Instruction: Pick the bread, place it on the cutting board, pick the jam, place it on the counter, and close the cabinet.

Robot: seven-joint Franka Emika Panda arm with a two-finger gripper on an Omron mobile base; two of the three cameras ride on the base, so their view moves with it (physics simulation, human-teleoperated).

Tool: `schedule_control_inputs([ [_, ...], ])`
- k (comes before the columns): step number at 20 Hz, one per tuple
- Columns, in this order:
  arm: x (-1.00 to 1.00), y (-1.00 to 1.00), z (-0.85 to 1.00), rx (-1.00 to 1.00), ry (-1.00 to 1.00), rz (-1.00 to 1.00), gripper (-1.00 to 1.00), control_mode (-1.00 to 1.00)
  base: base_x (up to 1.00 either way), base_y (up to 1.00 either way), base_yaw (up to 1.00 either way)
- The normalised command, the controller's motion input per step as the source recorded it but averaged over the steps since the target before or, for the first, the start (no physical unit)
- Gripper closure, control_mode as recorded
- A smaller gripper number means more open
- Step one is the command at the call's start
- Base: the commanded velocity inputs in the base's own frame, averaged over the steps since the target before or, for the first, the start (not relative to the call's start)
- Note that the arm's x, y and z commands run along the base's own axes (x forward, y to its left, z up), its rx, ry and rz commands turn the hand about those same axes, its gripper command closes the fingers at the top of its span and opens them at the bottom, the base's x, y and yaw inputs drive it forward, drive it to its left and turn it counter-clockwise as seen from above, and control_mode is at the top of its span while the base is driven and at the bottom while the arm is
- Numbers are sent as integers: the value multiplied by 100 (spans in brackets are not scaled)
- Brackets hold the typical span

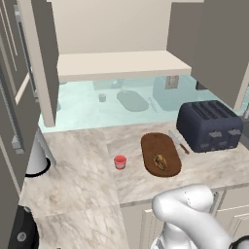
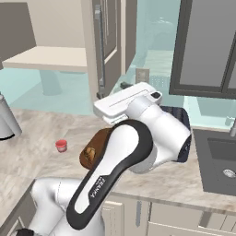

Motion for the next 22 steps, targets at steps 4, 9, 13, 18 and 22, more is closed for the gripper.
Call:
schedule_control_inputs([
  [4, 31, 0, 0, 0, 0, 19, -100, -100, 0, 0, 0],
  [9, 14, 0, 0, 0, 0, 18, -100, -100, 0, 0, 0],
  [13, 9, 1, 0, 0, 0, 15, -100, -100, 0, 0, 0],
  [18, 14, 16, 0, 0, 0, 12, -100, -100, 0, 0, 0],
  [22, 15, 30, 0, 0, 0, 7, -100, -100, 0, 0, 0],
])
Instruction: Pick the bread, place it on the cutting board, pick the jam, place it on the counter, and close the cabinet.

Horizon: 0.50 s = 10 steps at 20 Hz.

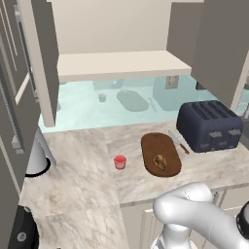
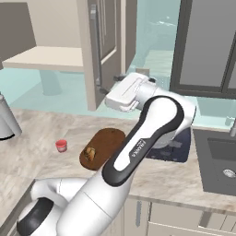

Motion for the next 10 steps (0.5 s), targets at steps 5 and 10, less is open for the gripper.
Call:
schedule_control_inputs([
  [5, 15, 30, 0, 0, 0, 5, -100, -100, 0, 0, 0],
  [10, 2, 44, 0, 0, 0, 2, -100, -100, 0, 0, 0],
])
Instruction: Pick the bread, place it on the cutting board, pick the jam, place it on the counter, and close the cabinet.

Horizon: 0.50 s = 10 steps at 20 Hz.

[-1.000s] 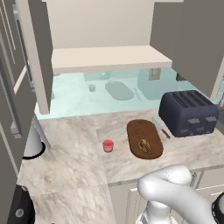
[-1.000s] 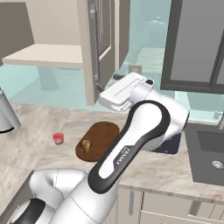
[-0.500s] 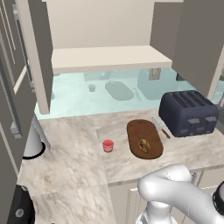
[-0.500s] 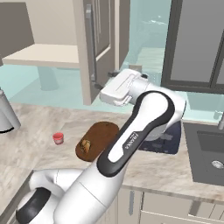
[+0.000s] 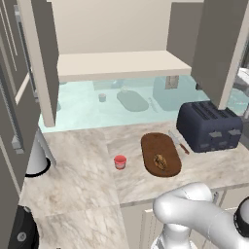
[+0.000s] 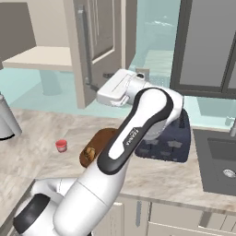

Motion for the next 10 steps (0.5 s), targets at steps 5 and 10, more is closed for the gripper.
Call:
schedule_control_inputs([
  [5, 0, 58, 0, 0, 0, 0, -100, -100, 0, 0, 0],
  [10, 0, 65, 0, 0, -1, 0, -100, -100, 0, 0, 0],
])
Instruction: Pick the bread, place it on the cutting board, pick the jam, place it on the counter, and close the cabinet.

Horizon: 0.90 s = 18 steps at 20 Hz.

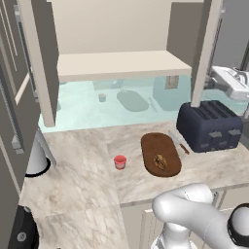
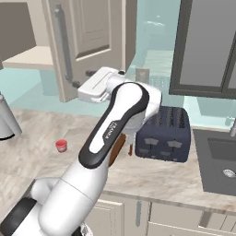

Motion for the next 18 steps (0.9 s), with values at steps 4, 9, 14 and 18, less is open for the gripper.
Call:
schedule_control_inputs([
  [4, 4, 69, 0, 0, -3, 0, -100, -100, 0, 0, 0],
  [9, 13, 59, 0, 0, -7, -5, -100, -100, 0, 0, 0],
  [14, 20, 44, 0, 0, -8, -14, -100, -100, 0, 0, 0],
  [18, 27, 38, 0, 0, -5, -19, -100, -100, 0, 0, 0],
])
